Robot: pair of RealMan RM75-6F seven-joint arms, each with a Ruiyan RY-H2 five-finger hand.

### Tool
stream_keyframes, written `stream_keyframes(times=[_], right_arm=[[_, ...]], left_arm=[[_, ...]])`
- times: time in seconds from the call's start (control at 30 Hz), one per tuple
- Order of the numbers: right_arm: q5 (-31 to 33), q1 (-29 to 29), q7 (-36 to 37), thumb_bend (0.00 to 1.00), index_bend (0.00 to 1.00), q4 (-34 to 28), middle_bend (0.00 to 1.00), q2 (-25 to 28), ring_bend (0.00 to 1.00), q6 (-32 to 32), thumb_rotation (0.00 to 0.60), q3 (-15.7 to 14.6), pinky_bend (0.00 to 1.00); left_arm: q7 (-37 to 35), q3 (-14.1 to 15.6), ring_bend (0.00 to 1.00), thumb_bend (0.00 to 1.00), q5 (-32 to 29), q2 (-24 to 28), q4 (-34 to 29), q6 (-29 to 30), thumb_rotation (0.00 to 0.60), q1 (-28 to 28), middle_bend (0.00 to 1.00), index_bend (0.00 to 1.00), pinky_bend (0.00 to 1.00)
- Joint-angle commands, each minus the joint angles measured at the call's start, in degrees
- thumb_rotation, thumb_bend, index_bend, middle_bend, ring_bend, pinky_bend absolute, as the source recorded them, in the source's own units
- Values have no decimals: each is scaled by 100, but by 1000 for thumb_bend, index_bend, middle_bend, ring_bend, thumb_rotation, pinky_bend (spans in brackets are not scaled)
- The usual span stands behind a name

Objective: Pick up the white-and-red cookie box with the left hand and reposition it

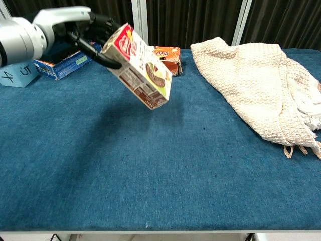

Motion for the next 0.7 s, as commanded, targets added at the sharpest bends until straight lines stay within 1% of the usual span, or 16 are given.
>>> stream_keyframes(times=[0.03,0.23,0.33,0.4,0.43,0.47,0.53,0.6,0.67,0.7], right_arm=[[1,-1,-17,147,0,-11,44,6,0,3,600,2,0],[9,-12,-40,147,0,-40,44,26,0,13,600,5,0],[29,-17,-21,147,0,-38,44,29,0,-1,600,6,0],[36,-21,1,148,0,-31,44,23,0,-3,600,8,0],[35,-21,9,148,0,-31,44,22,0,-4,600,8,0],[36,-21,16,148,0,-30,44,23,0,-8,600,8,0],[33,-19,26,147,0,-28,44,25,0,-14,600,7,0],[28,-18,44,147,0,-27,44,27,0,-15,600,7,0],[19,-18,55,147,0,-27,44,31,0,-10,600,7,0],[12,-16,58,147,0,-28,44,35,0,-6,600,9,0]], left_arm=[[-816,182,169,0,818,-609,907,-188,600,292,366,376,84],[-1084,247,162,0,998,-874,1379,-73,600,337,360,376,76],[-1019,291,149,0,1052,-910,1542,0,600,360,355,376,63],[-855,349,118,0,1047,-885,1597,-6,600,368,324,358,35],[-764,375,87,0,1026,-859,1595,-29,600,369,285,326,18],[-610,410,45,0,971,-814,1577,-76,600,367,227,267,5],[-301,466,7,0,867,-752,1551,-126,600,360,139,166,0],[143,522,0,0,697,-698,1514,-131,600,357,62,68,0],[530,536,0,0,466,-663,1422,-107,600,366,18,18,0],[676,530,0,0,358,-656,1377,-82,600,372,9,9,0]])
